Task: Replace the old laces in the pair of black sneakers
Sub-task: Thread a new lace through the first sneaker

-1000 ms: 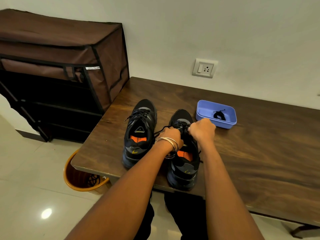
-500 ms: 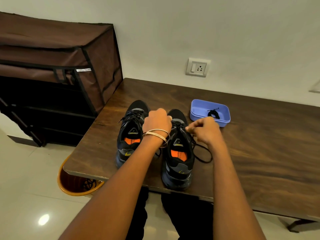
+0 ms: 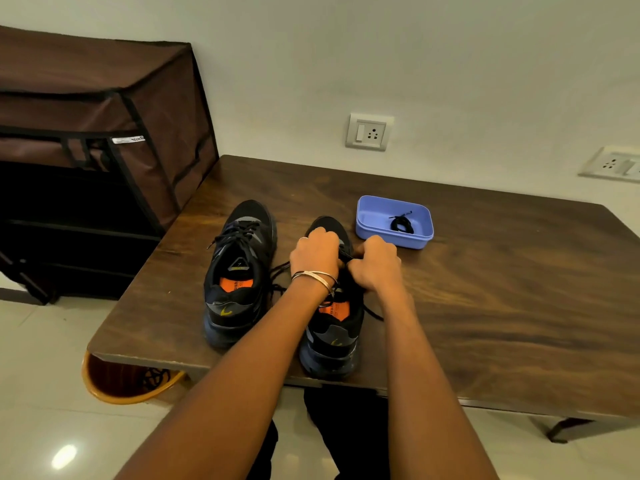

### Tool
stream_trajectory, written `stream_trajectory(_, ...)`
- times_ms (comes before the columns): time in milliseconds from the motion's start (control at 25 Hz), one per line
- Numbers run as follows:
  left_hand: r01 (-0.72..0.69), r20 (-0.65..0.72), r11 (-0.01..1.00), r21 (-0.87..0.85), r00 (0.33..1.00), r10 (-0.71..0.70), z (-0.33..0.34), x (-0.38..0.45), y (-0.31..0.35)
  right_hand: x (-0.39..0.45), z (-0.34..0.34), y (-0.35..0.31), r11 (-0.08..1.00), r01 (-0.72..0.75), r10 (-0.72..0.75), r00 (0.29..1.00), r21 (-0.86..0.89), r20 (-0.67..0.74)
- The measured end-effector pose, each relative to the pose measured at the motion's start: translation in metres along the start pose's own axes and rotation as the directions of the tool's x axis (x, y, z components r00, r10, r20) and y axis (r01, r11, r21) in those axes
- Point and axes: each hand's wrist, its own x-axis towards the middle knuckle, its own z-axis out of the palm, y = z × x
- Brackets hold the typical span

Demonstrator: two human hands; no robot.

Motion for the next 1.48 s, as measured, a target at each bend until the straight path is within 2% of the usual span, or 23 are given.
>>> stream_trajectory(120,-0.107,-0.09,0.989,0.105,0.989,0.117,0.007,-0.004,0.001,0.001,0.0,0.004,0.999,-0.022,0.022,1.0,0.042,0.001)
stream_trajectory(240,-0.204,-0.092,0.969,0.141,0.972,0.218,0.01,0.001,-0.005,0.001,0.001,0.006,1.0,-0.023,0.022,1.0,0.016,0.019)
stream_trajectory(320,-0.12,-0.126,0.992,0.025,0.984,0.123,0.008,0.004,-0.01,-0.002,0.002,0.005,1.0,-0.013,0.014,0.999,-0.022,0.046)
stream_trajectory(360,0.011,-0.144,0.991,-0.131,0.989,-0.03,0.005,0.006,-0.015,-0.004,0.002,0.003,0.999,-0.005,0.008,0.998,-0.049,0.058)
stream_trajectory(400,0.169,-0.107,0.913,-0.372,0.969,-0.223,0.002,0.01,-0.023,-0.006,0.003,0.002,0.996,0.009,-0.004,0.998,-0.083,0.063)
stream_trajectory(440,0.299,-0.001,0.742,-0.6,0.927,-0.375,0.0,0.012,-0.03,-0.008,0.004,0.0,0.992,0.027,-0.019,0.998,-0.123,0.063)
stream_trajectory(480,0.382,0.122,0.537,-0.752,0.882,-0.456,0.0,0.01,-0.035,-0.008,0.005,-0.001,0.986,0.043,-0.034,0.998,-0.161,0.06)
stream_trajectory(520,0.412,0.191,0.434,-0.801,0.863,-0.468,-0.001,0.009,-0.039,-0.008,0.005,-0.002,0.981,0.052,-0.042,0.997,-0.186,0.057)
stream_trajectory(560,0.401,0.183,0.456,-0.795,0.874,-0.45,-0.002,0.008,-0.042,-0.008,0.006,-0.003,0.979,0.053,-0.042,0.997,-0.197,0.059)
stream_trajectory(680,0.109,-0.079,0.855,-0.507,0.982,-0.172,-0.006,0.011,-0.046,-0.008,0.005,-0.004,0.978,0.056,-0.042,0.996,-0.202,0.072)
stream_trajectory(760,-0.106,-0.109,0.935,-0.338,0.991,0.074,-0.01,0.013,-0.039,-0.008,0.005,-0.004,0.976,0.056,-0.042,0.996,-0.209,0.074)
stream_trajectory(840,-0.189,-0.017,0.981,-0.046,0.982,0.188,-0.014,0.008,-0.023,-0.008,0.004,-0.004,0.973,0.06,-0.043,0.996,-0.223,0.078)
stream_trajectory(920,-0.155,0.014,0.975,0.158,0.988,0.155,-0.017,0.006,-0.012,-0.008,0.003,-0.005,0.971,0.06,-0.042,0.996,-0.231,0.082)
stream_trajectory(1000,-0.087,-0.003,0.979,0.182,0.996,0.089,-0.02,0.006,-0.003,-0.009,0.003,-0.006,0.97,0.057,-0.038,0.996,-0.236,0.082)
stream_trajectory(1120,-0.111,0.017,0.971,0.213,0.994,0.109,-0.015,0.001,0.005,-0.011,0.004,-0.008,0.966,0.055,-0.038,0.997,-0.252,0.071)
stream_trajectory(1200,-0.019,0.075,0.998,0.066,0.997,0.014,-0.011,0.006,-0.002,-0.012,0.006,-0.009,0.965,0.043,-0.028,0.998,-0.257,0.061)
stream_trajectory(1240,0.088,0.089,0.988,-0.124,0.993,-0.077,-0.012,0.01,-0.01,-0.012,0.007,-0.009,0.966,0.037,-0.023,0.998,-0.257,0.059)
stream_trajectory(1280,0.216,0.095,0.888,-0.406,0.976,-0.194,-0.017,0.015,-0.021,-0.012,0.007,-0.011,0.965,0.035,-0.021,0.998,-0.26,0.057)
stream_trajectory(1320,0.316,0.126,0.659,-0.682,0.939,-0.319,-0.023,0.019,-0.033,-0.012,0.008,-0.012,0.963,0.037,-0.023,0.998,-0.268,0.056)
stream_trajectory(1360,0.357,0.2,0.329,-0.874,0.882,-0.427,-0.03,0.021,-0.043,-0.013,0.009,-0.014,0.96,0.041,-0.027,0.998,-0.275,0.054)
stream_trajectory(1400,0.345,0.302,0.009,-0.938,0.833,-0.464,-0.035,0.019,-0.05,-0.013,0.01,-0.016,0.958,0.044,-0.031,0.998,-0.285,0.049)
stream_trajectory(1440,0.313,0.366,-0.191,-0.931,0.816,-0.448,-0.036,0.016,-0.053,-0.013,0.01,-0.017,0.954,0.047,-0.035,0.998,-0.295,0.046)
stream_trajectory(1480,0.285,0.364,-0.238,-0.929,0.822,-0.437,-0.038,0.014,-0.053,-0.014,0.01,-0.017,0.952,0.049,-0.037,0.998,-0.302,0.046)
